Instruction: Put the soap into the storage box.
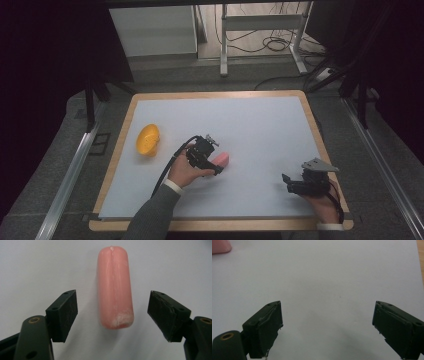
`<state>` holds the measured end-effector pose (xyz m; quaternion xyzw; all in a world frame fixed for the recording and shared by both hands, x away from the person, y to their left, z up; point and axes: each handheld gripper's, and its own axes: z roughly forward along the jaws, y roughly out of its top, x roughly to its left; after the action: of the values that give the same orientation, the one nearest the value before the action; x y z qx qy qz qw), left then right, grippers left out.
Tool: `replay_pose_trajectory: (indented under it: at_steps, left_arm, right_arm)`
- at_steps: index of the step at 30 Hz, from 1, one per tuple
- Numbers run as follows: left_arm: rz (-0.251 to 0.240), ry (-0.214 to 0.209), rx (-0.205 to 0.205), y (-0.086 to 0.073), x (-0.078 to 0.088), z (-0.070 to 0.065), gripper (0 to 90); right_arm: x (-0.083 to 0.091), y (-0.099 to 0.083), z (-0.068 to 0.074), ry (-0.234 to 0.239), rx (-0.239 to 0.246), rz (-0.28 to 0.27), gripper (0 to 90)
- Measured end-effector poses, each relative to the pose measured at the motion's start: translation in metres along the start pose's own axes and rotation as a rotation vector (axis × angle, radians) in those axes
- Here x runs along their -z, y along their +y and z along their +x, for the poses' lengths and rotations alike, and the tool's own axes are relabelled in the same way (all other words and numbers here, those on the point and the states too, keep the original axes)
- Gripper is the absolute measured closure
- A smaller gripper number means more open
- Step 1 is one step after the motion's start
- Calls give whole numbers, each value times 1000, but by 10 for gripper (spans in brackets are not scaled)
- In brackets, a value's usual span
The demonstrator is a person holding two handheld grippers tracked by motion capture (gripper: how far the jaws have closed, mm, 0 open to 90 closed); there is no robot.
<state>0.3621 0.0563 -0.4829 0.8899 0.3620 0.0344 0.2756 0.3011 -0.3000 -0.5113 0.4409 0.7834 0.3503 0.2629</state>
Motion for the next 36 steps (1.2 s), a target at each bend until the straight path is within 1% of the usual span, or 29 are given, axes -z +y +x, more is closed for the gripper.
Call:
replay_pose_trajectory:
  at_steps: [4, 9, 10, 11, 12, 13, 16, 18, 19, 22, 23, 29, 36]
  left_arm:
    - [-1, 2, 4, 5, -4, 0, 274]
    - [20, 8, 4, 12, -12, -2, 297]
    - [24, 11, 5, 12, -13, -2, 318]
    - [30, 22, 2, 13, -16, -1, 340]
    - [30, 22, 2, 13, -16, -1, 366]
    - [37, 29, 5, 14, -18, -1, 366]
    - [45, 28, 4, 14, -22, -1, 404]
    - [53, 28, 3, 14, -24, -1, 459]
    - [56, 26, 6, 14, -26, -2, 459]
    - [69, 28, 15, 15, -28, 0, 536]
    - [66, 28, 25, 15, -28, -1, 582]
    - [74, 38, 39, 16, -27, 0, 601]
    - [71, 37, 37, 15, -26, 1, 602]
  right_arm:
    - [0, 0, 0, -1, 0, 0, 88]
    - [1, 0, 0, -5, -3, -2, 89]
    - [1, 0, -1, -7, -5, -4, 88]
    - [1, 0, -1, -7, -6, -6, 88]
    - [1, 0, -1, -7, -6, -6, 88]
    - [2, 0, -1, -7, -7, -7, 89]
    - [2, 0, -1, -8, -9, -9, 88]
    - [2, 0, -2, -8, -9, -8, 89]
    - [2, 0, -2, -8, -9, -7, 89]
    - [2, 0, -2, -6, -9, -8, 88]
    - [2, 0, -2, 1, -13, -10, 89]
    - [2, 0, -2, -2, -16, -10, 89]
    - [3, 0, -2, -5, -13, -12, 88]
